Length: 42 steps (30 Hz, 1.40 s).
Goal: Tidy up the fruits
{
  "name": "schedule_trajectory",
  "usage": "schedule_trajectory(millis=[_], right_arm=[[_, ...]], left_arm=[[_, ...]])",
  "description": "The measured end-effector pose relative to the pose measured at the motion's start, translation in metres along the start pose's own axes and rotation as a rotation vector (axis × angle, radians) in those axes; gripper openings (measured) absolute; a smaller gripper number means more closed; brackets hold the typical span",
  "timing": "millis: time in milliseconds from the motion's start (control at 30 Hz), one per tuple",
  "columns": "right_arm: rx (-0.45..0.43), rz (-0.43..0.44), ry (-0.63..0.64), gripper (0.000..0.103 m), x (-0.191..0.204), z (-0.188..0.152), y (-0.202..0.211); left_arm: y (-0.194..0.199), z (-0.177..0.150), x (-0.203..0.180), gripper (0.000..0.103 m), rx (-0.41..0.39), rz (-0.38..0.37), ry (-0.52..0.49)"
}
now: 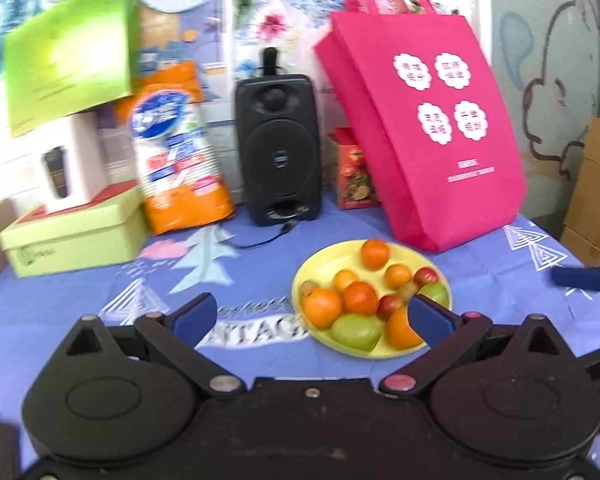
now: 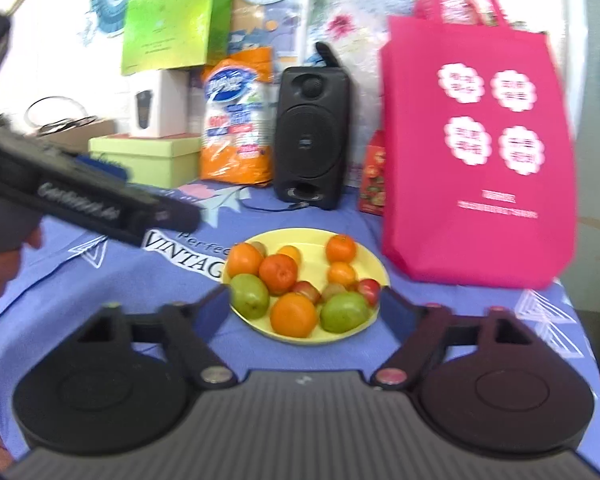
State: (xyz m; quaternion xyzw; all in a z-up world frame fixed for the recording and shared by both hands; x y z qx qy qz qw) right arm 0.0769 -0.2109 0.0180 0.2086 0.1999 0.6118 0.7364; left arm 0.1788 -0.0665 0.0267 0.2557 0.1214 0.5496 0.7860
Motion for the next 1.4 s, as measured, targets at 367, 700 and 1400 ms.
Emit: schedule_trajectory(millis=[367, 700, 1400], right_arm=[[0.063, -0.206, -0.097, 0.103, 0.028, -0.028, 0.058], [0.129, -0.167, -0.284, 0.103, 0.024, -0.047, 0.074], [0.070, -0.147, -0.196, 0.103, 0.028, -0.046, 0.096]], left_arm=[[0.086, -0.060, -0.022, 0.103, 0.033, 0.137, 0.007], [0.114, -0.078, -0.023, 0.103, 0.048, 0.136, 0.062], [0.132, -0.074, -0.031, 0.103, 0.036, 0.093, 0.092]])
Point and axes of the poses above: each gripper's, at about its wrist camera, not at the fingertips, and y roughly against the way its jaws point, x to its left, z to its top, the point moved 1 cm from there along -y, roughly the way its jaws point, and after that the axes turned 4 degrees about -y, right-handed, at the moved point
